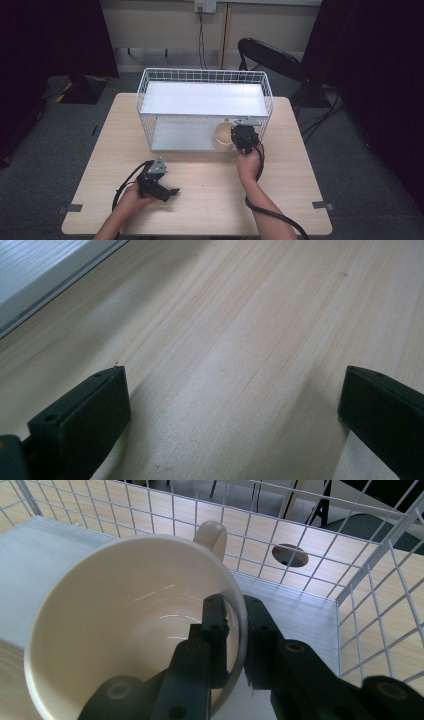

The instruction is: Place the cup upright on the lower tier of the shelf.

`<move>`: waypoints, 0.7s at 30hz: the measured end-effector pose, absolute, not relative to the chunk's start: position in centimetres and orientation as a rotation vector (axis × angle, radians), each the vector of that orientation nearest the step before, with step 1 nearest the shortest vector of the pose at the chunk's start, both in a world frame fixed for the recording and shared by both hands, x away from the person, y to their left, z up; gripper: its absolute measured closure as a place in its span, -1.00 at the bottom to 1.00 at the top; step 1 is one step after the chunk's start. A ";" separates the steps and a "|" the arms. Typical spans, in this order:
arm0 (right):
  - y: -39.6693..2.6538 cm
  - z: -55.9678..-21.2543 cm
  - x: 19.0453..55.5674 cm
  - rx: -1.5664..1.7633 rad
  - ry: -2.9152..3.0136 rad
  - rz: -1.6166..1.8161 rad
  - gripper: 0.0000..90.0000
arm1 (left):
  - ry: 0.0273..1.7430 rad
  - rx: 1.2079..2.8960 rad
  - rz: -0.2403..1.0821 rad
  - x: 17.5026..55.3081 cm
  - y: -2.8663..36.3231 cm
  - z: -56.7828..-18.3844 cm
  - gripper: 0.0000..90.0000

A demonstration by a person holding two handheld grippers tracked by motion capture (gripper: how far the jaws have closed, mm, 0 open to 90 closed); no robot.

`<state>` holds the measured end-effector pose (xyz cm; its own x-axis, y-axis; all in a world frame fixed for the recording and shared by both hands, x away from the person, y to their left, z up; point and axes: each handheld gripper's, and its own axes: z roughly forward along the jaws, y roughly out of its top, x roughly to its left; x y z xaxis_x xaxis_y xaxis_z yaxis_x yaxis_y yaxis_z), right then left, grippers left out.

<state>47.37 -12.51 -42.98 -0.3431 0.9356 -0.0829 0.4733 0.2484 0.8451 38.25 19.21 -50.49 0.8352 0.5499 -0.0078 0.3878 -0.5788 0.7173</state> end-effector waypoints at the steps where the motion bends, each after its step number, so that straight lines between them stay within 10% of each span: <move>1: -12.5 -43.0 47.4 1.280 1.926 0.996 0.83 | 0.681 2.258 0.277 38.3 19.2 -50.5 -1.00; 21: -13.3 -42.8 47.8 1.318 1.882 1.039 0.48 | 0.681 2.258 0.277 38.2 19.2 -50.5 -1.00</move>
